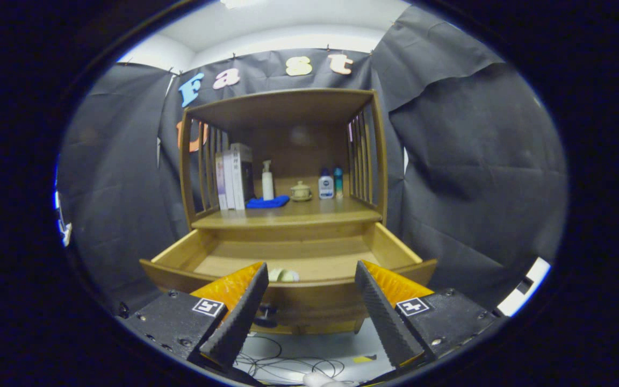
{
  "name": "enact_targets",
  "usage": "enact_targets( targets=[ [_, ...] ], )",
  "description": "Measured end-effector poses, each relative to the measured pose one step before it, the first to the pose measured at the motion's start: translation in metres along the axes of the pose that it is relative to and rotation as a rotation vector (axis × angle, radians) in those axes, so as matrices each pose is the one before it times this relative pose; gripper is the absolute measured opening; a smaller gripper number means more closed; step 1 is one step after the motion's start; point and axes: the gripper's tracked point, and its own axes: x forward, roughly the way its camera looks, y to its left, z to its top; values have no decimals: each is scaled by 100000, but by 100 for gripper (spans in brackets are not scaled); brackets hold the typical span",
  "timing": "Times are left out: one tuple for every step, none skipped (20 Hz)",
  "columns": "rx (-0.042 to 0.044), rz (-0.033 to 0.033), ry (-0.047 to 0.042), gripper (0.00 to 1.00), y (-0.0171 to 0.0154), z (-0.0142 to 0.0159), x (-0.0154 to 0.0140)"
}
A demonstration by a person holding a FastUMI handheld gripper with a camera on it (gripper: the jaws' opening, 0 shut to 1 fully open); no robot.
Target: Pull open the drawer, take out the items inside it, and place them on the countertop above the cabinet.
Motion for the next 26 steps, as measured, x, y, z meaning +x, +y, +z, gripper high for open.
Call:
enact_targets(
  targets=[
    [122,1309,-1212,100,297,1550,377],
    [30,793,-1384,100,245,1566,661],
    [8,827,-1362,100,230,1575,774],
    [159,332,660,100,232,1135,1072],
    [458,1135,737,100,368,1008,1197],
    [711,776,2820,100,553,445,614],
    [491,965,3266,100,579,483,1273],
    [1166,2634,3023,100,911,518,1407],
    [1191,3466,3751,100,1102,280,1399],
    [698,1727,3629,100,777,153,1598],
    [-839,-223,5366,100,244,-378,1438],
    [-1450,-240,4723,100,230,-308,1519],
    [-1300,-373,3723,100,299,-404,1571],
    [-987,329,3484,100,311,-232,1340],
    [-1275,-1618,4097,100,24,-571,1395],
    [-1348,-1103,5810,100,-22,-934,1279],
    [-1225,-619,6580,100,-35,-1222,1321],
    [-176,-1477,6731,100,15,-1284,529],
    [-940,349,7263,100,307,-1693,838],
    [245,-255,5174,100,-77,-941,1358],
    [43,-1537,6584,100,-182,-1611,953],
    [-19,-1307,6702,100,-59,-1519,751],
    [1145,-39,4699,99,290,-997,620],
    [879,291,5020,96,105,-970,432],
    [1244,61,4661,94,-311,-881,414],
    [2104,665,3959,91,-15,-434,543]
  ],
)
